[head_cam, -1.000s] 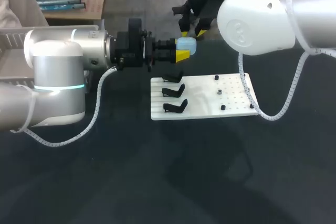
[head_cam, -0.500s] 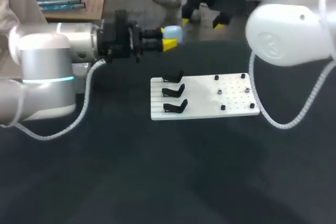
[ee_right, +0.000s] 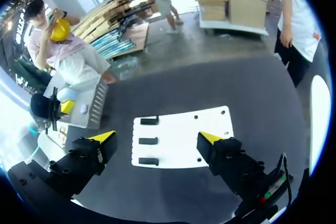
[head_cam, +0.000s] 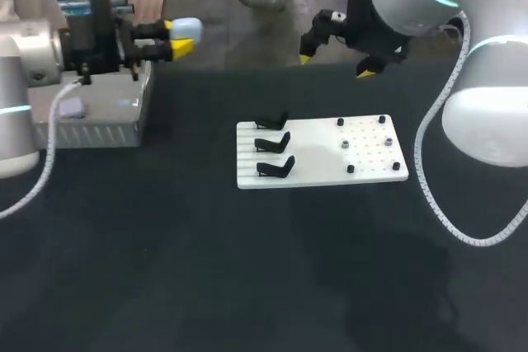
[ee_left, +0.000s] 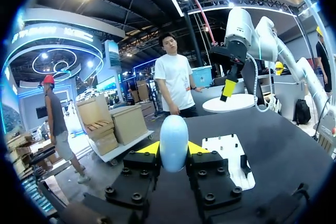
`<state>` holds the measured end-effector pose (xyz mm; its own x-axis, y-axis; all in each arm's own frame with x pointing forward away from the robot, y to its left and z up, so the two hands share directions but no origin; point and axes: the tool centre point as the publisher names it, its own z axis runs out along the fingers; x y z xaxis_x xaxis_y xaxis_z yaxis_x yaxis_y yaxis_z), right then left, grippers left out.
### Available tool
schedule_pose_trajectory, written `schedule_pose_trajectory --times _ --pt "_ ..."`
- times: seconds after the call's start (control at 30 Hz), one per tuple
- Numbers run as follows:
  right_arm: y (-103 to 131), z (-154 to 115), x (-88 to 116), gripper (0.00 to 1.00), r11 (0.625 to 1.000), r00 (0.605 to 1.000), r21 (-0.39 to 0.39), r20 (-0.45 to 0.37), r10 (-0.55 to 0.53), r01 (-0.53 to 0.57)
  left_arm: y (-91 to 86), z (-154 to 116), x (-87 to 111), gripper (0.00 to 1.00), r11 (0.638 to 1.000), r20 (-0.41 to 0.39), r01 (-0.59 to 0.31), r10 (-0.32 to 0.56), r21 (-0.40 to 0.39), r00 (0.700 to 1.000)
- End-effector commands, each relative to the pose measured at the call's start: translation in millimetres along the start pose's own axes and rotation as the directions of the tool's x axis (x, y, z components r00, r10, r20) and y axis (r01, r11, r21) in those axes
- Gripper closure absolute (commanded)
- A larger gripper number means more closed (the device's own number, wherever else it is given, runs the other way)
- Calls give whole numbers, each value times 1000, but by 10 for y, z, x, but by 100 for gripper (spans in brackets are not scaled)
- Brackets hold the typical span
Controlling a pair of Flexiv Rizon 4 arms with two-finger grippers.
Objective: Pick up each earbud case from the left stands, insert the matching earbuds, close the lid, and place the case in the box.
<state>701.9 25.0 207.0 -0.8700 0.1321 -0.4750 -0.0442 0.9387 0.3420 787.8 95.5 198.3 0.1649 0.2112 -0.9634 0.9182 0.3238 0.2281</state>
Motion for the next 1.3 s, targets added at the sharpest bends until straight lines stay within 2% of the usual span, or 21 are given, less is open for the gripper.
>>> schedule_pose_trajectory --times 0.03,0.23,0.4,0.7,1.0,1.13,1.17,1.2,1.23,1.27,1.3 --pt "70 45 51 0 1000 998 10 60 5 -6 30 -630 74 100 985 -25 -5 1 -172 1000" --pt "143 118 105 0 1000 999 18 36 16 -17 182 -976 334 100 967 -69 -21 3 -256 998" --pt "189 168 124 0 1000 1000 21 20 18 -18 260 -1117 560 100 952 -107 -24 -9 -306 994" --pt "230 219 146 0 999 999 26 22 28 -28 367 -1188 984 100 939 -147 9 -63 -343 987" --pt "249 244 168 0 999 999 28 19 38 -38 377 -1142 1478 100 930 -177 88 -160 -358 971" --pt "250 242 168 0 999 999 31 19 39 -39 366 -1131 1560 100 926 -185 106 -182 -362 966" --pt "250 242 167 0 999 999 31 19 38 -39 363 -1132 1568 95 925 -186 108 -186 -364 965" --pt "250 242 165 0 999 999 30 19 37 -38 360 -1132 1576 64 924 -183 116 -193 -365 964" --pt "250 243 163 0 999 999 29 20 37 -37 357 -1134 1584 38 922 -183 120 -198 -367 963" --pt "248 244 161 0 999 999 28 20 36 -37 355 -1135 1586 0 922 -182 120 -198 -367 963" --pt "246 245 159 0 999 999 24 24 34 -34 352 -1138 1587 0 923 -177 123 -198 -364 964"
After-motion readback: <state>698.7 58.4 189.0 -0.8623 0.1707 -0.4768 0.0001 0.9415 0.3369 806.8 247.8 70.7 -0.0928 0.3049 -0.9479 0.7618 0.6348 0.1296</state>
